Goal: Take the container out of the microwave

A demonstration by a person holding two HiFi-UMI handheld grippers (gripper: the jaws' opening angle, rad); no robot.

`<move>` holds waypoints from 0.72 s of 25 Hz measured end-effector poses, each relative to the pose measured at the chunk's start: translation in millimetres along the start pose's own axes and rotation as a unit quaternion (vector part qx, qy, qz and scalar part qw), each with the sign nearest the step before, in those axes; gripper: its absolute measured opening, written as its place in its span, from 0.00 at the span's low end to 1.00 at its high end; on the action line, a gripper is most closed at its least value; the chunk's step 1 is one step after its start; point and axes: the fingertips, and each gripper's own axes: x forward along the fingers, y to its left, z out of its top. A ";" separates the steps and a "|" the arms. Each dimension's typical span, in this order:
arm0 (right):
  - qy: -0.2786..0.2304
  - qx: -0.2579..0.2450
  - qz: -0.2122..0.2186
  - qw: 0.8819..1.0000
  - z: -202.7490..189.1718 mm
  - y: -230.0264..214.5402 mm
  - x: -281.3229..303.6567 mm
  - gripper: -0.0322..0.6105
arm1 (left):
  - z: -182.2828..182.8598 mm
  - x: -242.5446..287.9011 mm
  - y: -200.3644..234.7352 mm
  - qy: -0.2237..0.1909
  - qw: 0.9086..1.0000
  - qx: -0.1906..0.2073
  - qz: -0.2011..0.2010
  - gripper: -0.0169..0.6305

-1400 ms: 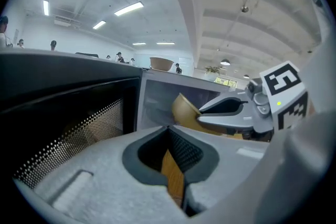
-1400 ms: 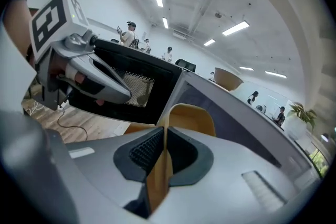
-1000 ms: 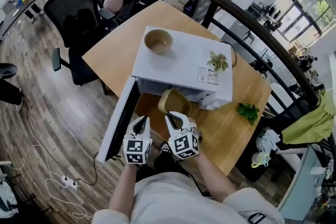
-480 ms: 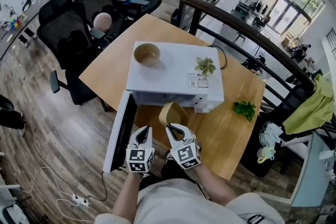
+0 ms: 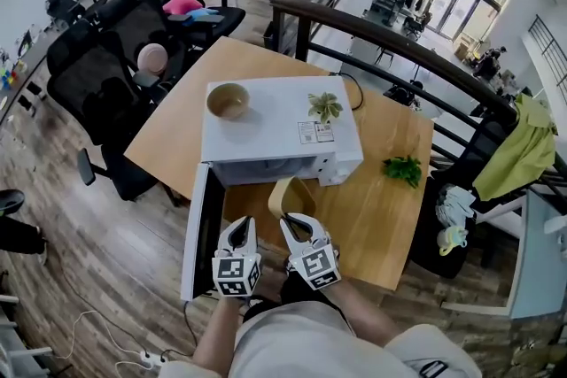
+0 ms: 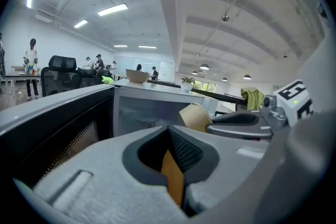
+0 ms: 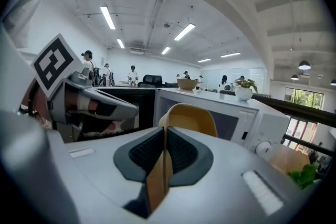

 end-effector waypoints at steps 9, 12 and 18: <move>-0.015 0.027 -0.027 0.999 8.3 -1.5 -18.2 0.11 | 17.3 -1.7 -10.6 -0.017 0.999 0.009 -0.029 0.03; -0.018 0.033 -0.030 0.999 10.1 0.1 -23.9 0.10 | 19.1 -2.2 -13.4 -0.018 0.999 0.011 -0.036 0.03; -0.039 0.046 -0.052 0.997 16.4 -8.2 -37.8 0.10 | 23.6 -4.1 -19.5 -0.023 0.999 0.011 -0.044 0.03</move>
